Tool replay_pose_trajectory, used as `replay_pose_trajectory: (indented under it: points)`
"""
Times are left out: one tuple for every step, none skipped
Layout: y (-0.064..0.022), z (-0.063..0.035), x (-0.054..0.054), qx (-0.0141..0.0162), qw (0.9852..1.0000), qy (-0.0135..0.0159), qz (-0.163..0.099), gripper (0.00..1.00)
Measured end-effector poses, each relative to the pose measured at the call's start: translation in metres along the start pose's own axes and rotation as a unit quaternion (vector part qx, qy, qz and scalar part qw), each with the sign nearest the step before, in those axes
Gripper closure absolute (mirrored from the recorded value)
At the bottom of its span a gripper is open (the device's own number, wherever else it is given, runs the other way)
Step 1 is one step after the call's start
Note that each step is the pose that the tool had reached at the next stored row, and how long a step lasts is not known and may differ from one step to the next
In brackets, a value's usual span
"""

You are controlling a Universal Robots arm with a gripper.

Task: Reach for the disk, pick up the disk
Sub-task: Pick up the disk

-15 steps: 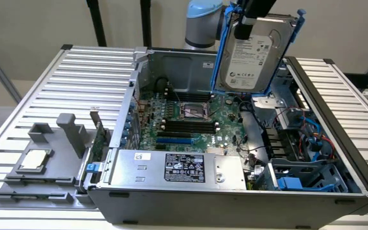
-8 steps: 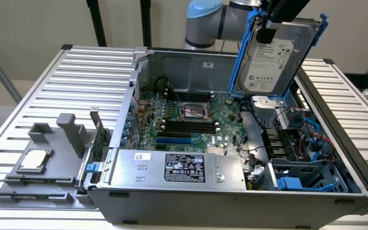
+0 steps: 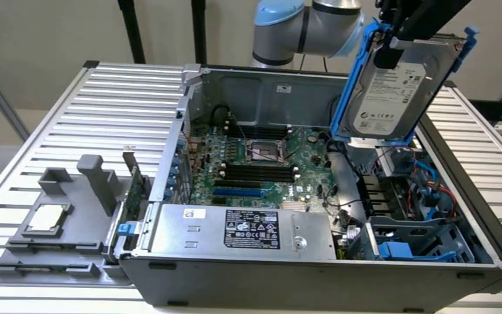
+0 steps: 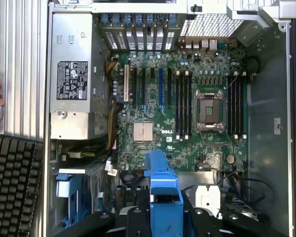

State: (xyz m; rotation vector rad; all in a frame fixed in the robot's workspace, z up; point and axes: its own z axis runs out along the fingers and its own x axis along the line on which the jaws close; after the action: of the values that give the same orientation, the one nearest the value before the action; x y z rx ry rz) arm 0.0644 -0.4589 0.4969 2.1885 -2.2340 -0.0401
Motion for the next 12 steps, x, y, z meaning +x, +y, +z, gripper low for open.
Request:
replay_pose_trajectory:
  points:
    - [-0.0017, 0.0000, 0.003, 0.0000, 1.0000, 0.0000, 0.000, 0.67]
    - [-0.0032, -0.0001, 0.006, -0.0001, 1.0000, 0.0000, 0.000, 0.67]
    - [-0.0048, -0.0002, 0.010, -0.0001, 1.0000, 0.0000, 0.000, 0.67]
    - [-0.0062, -0.0003, 0.013, -0.0002, 1.0000, 0.0000, 0.000, 0.67]
    - [-0.0077, -0.0003, 0.016, -0.0002, 1.0000, 0.0000, 0.000, 0.67]
    - [-0.0092, -0.0004, 0.020, -0.0003, 1.0000, 0.0000, 0.000, 0.67]
    - [-0.0106, -0.0005, 0.023, -0.0003, 1.0000, 0.0000, 0.000, 0.67]
    - [-0.0121, -0.0005, 0.026, -0.0004, 1.0000, 0.0000, 0.000, 0.67]
    - [-0.0135, -0.0006, 0.030, -0.0004, 1.0000, 0.0000, 0.000, 0.67]
    - [-0.0151, -0.0007, 0.033, -0.0004, 1.0000, 0.0000, 0.000, 0.67]
    - [-0.0165, -0.0007, 0.036, -0.0005, 1.0000, 0.0000, 0.000, 0.67]
    - [-0.0180, -0.0008, 0.040, -0.0005, 1.0000, 0.0000, 0.000, 0.67]
